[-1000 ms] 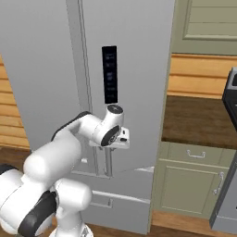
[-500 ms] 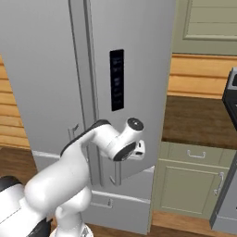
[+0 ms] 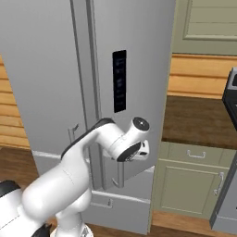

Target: Take the strawberry from the fridge and place it on top of the pancake, located on the dining counter.

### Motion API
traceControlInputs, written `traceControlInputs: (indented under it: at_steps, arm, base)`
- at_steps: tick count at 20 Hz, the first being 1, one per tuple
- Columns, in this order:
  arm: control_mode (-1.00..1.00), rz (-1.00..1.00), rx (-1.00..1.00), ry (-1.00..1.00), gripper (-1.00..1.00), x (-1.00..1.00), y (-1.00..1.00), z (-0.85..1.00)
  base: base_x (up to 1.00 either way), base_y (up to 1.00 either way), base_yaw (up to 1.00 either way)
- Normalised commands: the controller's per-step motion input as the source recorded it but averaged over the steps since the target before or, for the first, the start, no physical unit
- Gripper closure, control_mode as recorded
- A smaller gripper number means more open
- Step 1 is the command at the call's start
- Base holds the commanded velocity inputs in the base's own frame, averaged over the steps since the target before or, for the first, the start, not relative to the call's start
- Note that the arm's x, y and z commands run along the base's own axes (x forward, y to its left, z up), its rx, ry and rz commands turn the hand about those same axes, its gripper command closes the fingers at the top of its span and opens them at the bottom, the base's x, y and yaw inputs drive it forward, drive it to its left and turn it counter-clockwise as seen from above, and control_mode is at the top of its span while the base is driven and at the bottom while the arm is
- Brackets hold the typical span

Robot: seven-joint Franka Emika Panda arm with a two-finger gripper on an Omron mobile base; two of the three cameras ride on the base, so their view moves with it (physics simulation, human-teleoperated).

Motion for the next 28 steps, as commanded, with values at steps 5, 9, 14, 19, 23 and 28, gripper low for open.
traceControlInputs:
  at_steps: [5, 9, 14, 19, 23, 28]
  arm:
    - [-1.0, 0.0, -0.03, -0.13, -1.0, -0.48, 0.01, 0.83]
    - [-1.0, 0.0, -0.05, -0.16, -1.0, -0.66, 0.09, 0.67]
    - [-1.0, 0.0, -0.16, -0.12, -1.0, -0.78, 0.42, 0.52]
    - [-1.0, 0.0, -0.26, -0.13, -1.0, -0.66, 0.61, 0.52]
    - [-1.0, 0.0, -0.35, -0.06, -1.0, -0.34, 0.85, 0.39]
    - [-1.0, 0.0, -0.32, 0.02, -1.0, -0.01, 0.9, 0.26]
  base:
    - [0.0, 0.0, 0.0]
    - [0.0, 0.0, 0.0]
    - [0.0, 0.0, 0.0]
    - [0.0, 0.0, 0.0]
    - [0.0, 0.0, 0.0]
    - [0.0, 0.0, 0.0]
